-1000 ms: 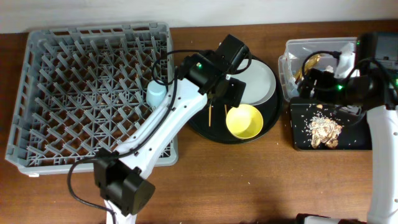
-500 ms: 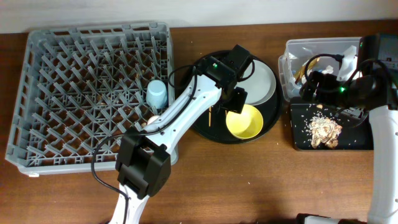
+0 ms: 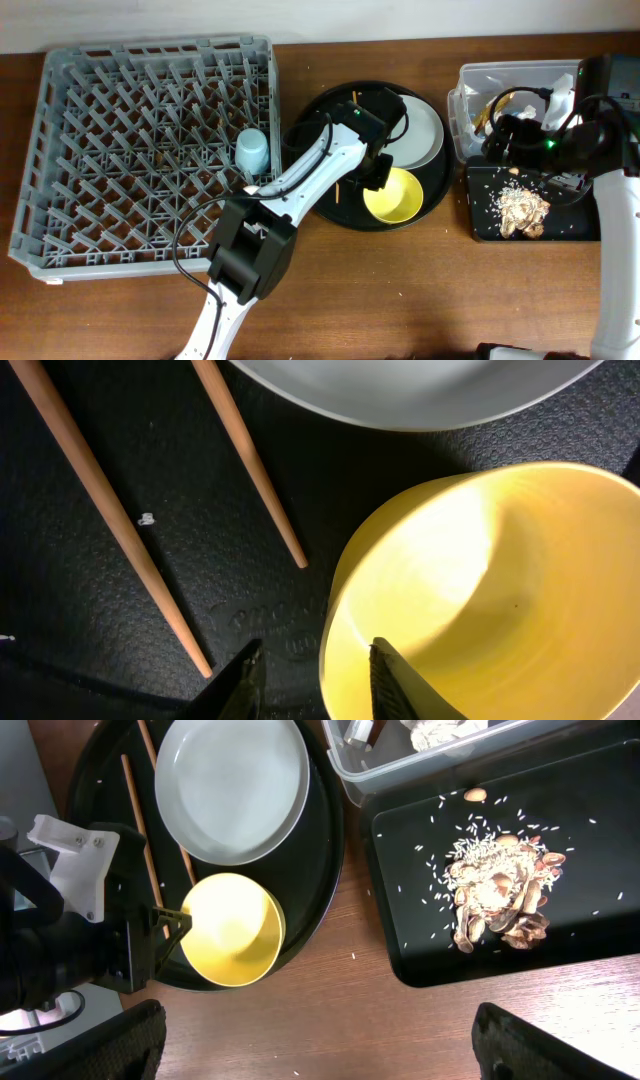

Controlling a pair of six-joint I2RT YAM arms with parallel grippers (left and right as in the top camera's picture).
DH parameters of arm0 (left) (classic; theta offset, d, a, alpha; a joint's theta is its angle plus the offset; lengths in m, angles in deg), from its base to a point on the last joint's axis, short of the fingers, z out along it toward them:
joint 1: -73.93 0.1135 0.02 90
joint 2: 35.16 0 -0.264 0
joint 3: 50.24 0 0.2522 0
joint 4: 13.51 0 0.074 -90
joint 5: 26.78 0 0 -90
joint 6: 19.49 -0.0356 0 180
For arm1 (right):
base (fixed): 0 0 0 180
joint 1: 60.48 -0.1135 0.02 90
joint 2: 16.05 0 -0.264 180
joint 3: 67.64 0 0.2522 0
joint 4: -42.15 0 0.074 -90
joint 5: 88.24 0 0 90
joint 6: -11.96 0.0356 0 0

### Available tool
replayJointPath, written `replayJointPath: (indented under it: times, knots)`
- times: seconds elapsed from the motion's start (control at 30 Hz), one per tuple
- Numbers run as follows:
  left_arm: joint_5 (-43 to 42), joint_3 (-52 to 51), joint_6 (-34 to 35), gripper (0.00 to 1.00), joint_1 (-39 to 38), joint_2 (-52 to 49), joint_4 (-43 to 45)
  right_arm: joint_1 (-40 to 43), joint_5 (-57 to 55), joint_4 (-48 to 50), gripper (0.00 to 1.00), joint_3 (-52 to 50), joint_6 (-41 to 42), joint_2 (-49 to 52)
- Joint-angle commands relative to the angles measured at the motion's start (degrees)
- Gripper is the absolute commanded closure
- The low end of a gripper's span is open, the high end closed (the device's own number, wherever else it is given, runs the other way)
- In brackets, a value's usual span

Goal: Sort waste into correct bins and load items into the dishwasher rack
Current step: 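Reach the left gripper to the yellow bowl and grasp its rim, then lift the yellow bowl and carry it over the rack with the left gripper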

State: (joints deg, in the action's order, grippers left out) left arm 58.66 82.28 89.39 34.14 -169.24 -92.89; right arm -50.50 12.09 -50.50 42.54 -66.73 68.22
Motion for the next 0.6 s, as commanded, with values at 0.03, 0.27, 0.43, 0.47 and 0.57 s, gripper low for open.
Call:
replayJointPath:
  times: [0.03,0.27,0.43,0.47,0.57]
  knots:
    - [-0.42,-1.22,-0.48,0.71,0.2,-0.98,0.74,0.17,-0.94,-0.02,0.01,0.24,-0.61,0.07]
    - [-0.37,-1.79,-0.5,0.81,-0.17,-0.98,1.16,0.17,-0.94,-0.02,0.01,0.24,-0.61,0.07]
    - [-0.2,-2.16,-0.5,0.81,-0.17,-1.03,1.4,0.17,-0.94,-0.02,0.02,0.24,-0.59,0.07]
    - [-0.2,-2.56,-0.5,0.81,-0.17,-1.03,1.77,0.17,-0.94,-0.02,0.02,0.24,-0.59,0.07]
    - [-0.22,-4.61,-0.48,0.81,-0.17,-1.03,3.02,0.17,-0.94,-0.02,0.01,0.24,-0.61,0.07]
